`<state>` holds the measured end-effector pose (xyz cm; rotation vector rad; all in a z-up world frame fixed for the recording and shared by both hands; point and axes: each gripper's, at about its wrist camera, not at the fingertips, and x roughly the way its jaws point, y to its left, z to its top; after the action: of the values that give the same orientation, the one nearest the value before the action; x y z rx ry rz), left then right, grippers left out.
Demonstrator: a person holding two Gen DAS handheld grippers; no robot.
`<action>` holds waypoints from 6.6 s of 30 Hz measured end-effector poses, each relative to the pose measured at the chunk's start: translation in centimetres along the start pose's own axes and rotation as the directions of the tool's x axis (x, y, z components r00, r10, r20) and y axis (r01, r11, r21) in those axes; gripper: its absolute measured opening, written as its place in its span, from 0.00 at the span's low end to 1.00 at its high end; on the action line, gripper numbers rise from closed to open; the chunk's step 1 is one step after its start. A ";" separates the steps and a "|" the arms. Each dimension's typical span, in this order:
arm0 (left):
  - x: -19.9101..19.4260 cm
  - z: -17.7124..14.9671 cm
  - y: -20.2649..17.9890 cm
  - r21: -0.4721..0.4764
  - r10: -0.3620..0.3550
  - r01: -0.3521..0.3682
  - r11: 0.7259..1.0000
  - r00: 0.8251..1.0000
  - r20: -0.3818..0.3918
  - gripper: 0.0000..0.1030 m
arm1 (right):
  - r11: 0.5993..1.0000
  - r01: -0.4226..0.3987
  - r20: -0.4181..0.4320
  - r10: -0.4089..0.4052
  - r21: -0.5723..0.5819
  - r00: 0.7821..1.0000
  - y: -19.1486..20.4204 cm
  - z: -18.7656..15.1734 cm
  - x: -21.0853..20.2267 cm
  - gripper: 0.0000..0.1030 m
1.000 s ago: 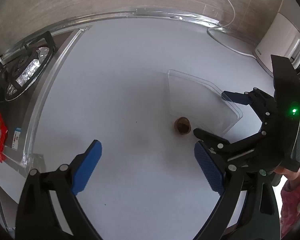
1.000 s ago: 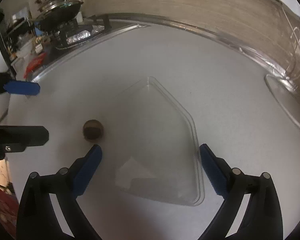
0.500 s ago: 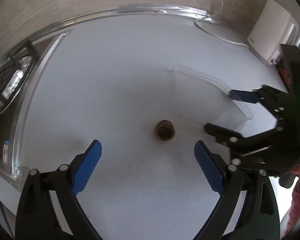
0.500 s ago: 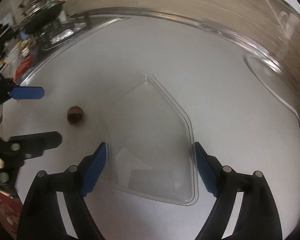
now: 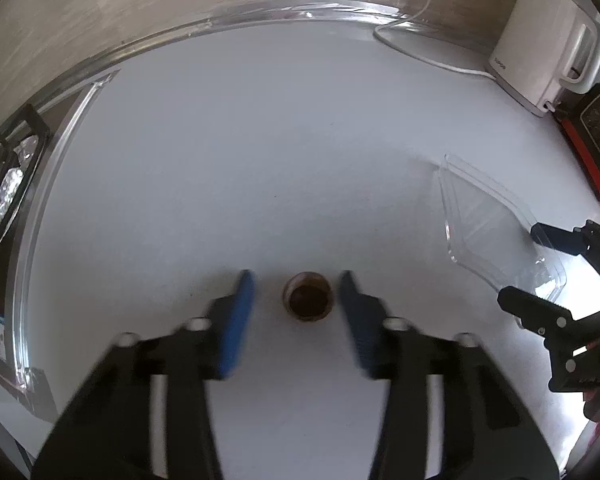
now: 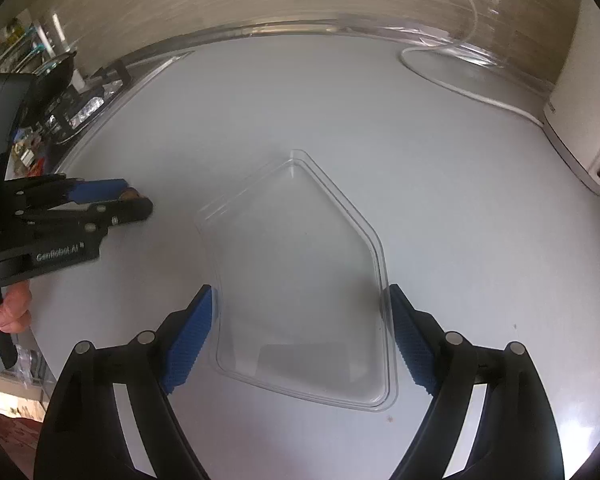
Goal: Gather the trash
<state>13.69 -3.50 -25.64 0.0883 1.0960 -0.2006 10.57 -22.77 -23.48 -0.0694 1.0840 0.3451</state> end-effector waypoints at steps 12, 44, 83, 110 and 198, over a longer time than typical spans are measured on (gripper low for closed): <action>-1.3 -1.3 0.2 -0.013 0.010 -0.010 1.000 1.000 0.017 0.24 | 0.998 -0.010 0.025 0.009 0.058 1.000 0.7 -0.8 -0.9 0.82; -19.9 -20.9 5.4 0.165 -0.125 0.118 0.979 0.992 0.031 0.24 | 0.970 -0.077 0.213 0.027 0.232 0.977 20.4 -14.4 -18.4 0.82; -20.8 -22.2 6.3 0.204 -0.118 0.106 0.973 0.992 0.048 0.74 | 0.955 -0.048 0.041 0.037 0.292 0.998 24.4 -21.6 -11.3 0.82; -24.1 -17.2 4.2 0.226 -0.112 0.073 0.971 0.980 0.164 0.81 | 0.944 0.067 0.137 -0.117 0.323 0.984 22.5 -13.7 -16.6 0.91; -28.2 -2.0 -0.2 -0.072 0.060 -0.035 0.997 0.918 0.392 0.92 | 0.978 0.126 0.353 -0.178 0.167 0.919 10.7 0.3 -23.7 0.98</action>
<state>-0.58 0.01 -1.48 0.0151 0.6954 -0.1314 -2.42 -18.36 -1.45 0.0363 0.7231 0.1311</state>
